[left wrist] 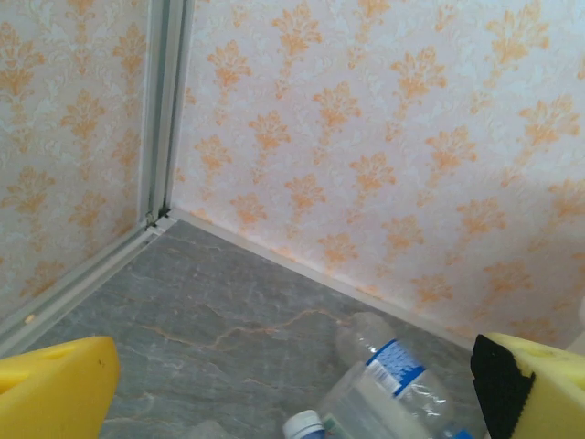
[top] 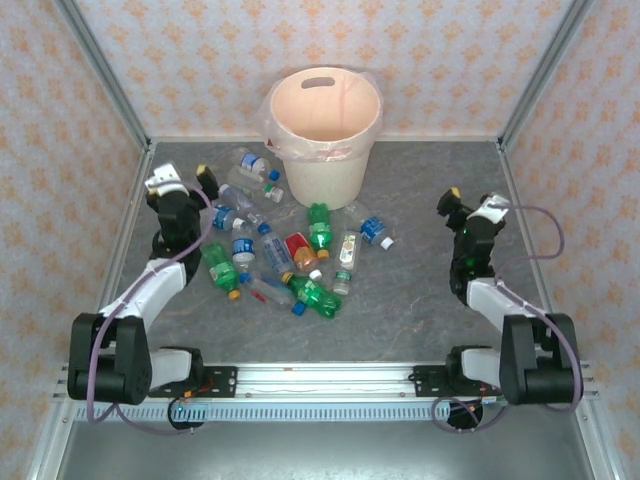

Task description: Put the plastic bottles in the bin

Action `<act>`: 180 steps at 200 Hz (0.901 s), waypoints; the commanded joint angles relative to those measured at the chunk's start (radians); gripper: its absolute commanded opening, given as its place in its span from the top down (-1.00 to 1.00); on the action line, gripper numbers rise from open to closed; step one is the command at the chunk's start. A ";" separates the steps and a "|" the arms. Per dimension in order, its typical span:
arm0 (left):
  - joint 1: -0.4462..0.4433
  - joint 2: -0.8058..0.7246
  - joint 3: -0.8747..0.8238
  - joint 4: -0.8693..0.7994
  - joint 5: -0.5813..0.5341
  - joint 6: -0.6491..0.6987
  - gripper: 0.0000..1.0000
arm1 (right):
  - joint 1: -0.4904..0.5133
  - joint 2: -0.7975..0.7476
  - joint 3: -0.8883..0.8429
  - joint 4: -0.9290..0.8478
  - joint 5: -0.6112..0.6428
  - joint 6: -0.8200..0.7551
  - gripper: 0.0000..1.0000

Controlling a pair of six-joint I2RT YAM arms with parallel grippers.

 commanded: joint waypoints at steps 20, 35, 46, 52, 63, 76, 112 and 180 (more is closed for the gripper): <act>0.010 -0.070 -0.029 -0.274 0.197 -0.242 -0.99 | -0.017 -0.054 0.161 -0.523 0.087 0.269 -1.00; 0.007 -0.098 -0.080 -0.205 0.312 -0.274 -0.98 | -0.017 -0.059 0.190 -0.635 0.034 0.269 -0.99; -0.004 -0.117 -0.116 -0.168 0.343 -0.312 -0.98 | -0.017 -0.072 0.191 -0.697 0.005 0.276 -1.00; -0.014 -0.124 -0.132 -0.158 0.348 -0.322 -0.98 | -0.017 -0.078 0.191 -0.734 0.000 0.277 -1.00; -0.033 -0.137 -0.149 -0.155 0.350 -0.332 -0.99 | -0.018 -0.085 0.188 -0.813 -0.001 0.294 -0.98; -0.063 -0.147 -0.164 -0.159 0.351 -0.344 -0.98 | -0.018 -0.086 0.168 -0.867 -0.033 0.300 -0.94; -0.151 -0.177 -0.199 -0.157 0.335 -0.378 -0.98 | -0.021 -0.094 0.112 -0.968 0.005 0.334 -0.92; -0.191 -0.215 -0.182 -0.174 0.337 -0.409 -0.98 | -0.128 -0.064 0.034 -0.989 0.004 0.340 -0.95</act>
